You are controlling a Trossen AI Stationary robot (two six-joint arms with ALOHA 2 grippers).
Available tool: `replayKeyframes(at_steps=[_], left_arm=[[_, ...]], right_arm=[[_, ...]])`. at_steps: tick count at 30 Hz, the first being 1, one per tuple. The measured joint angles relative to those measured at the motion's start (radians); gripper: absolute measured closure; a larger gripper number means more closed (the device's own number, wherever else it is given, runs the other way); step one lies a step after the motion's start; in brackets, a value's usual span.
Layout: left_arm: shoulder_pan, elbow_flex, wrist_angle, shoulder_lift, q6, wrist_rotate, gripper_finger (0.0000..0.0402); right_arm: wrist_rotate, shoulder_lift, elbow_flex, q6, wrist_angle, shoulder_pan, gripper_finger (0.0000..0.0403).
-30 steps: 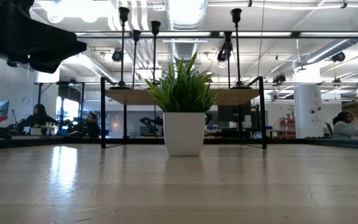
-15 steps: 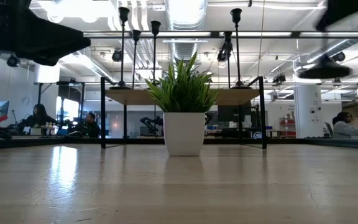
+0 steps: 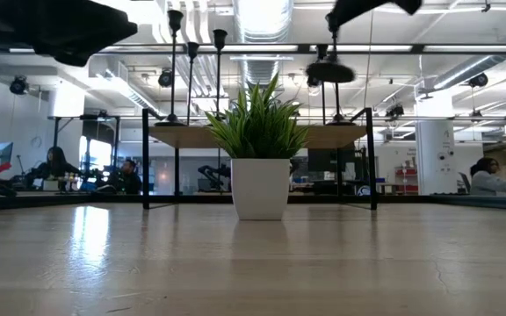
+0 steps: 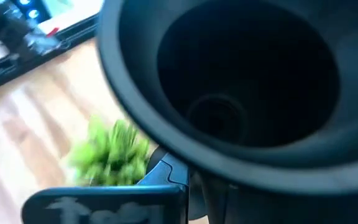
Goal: Pick & Place candle stick holders
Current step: Put the black candlestick holder on the shelf
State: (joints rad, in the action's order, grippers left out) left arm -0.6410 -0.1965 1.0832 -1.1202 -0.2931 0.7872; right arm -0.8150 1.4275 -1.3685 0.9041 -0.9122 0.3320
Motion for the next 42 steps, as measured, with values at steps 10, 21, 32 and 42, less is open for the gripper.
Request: replayKeyframes(at_steps=[10, 21, 32, 42], left_arm=[[0.000, 0.002, -0.036, 0.000, 0.042, 0.000, 0.0232], [0.000, 0.002, -0.055, 0.001, 0.043, 0.000, 0.0232], [0.000, 0.002, -0.074, 0.001, 0.065, 0.000, 0.0232], [0.000, 0.002, -0.074, 0.001, 0.067, 0.000, 0.0232]], right_arm=[[-0.073, 0.227, -0.171, -0.070, 0.073, -0.164, 0.0392], [0.001, 0.338, -0.335, -0.070, -0.059, -0.263, 0.0392], [0.005, 0.349, -0.329, -0.007, -0.111, -0.282, 0.0392], [0.003, 0.349, -0.324, 0.024, -0.132, -0.342, 0.0392]])
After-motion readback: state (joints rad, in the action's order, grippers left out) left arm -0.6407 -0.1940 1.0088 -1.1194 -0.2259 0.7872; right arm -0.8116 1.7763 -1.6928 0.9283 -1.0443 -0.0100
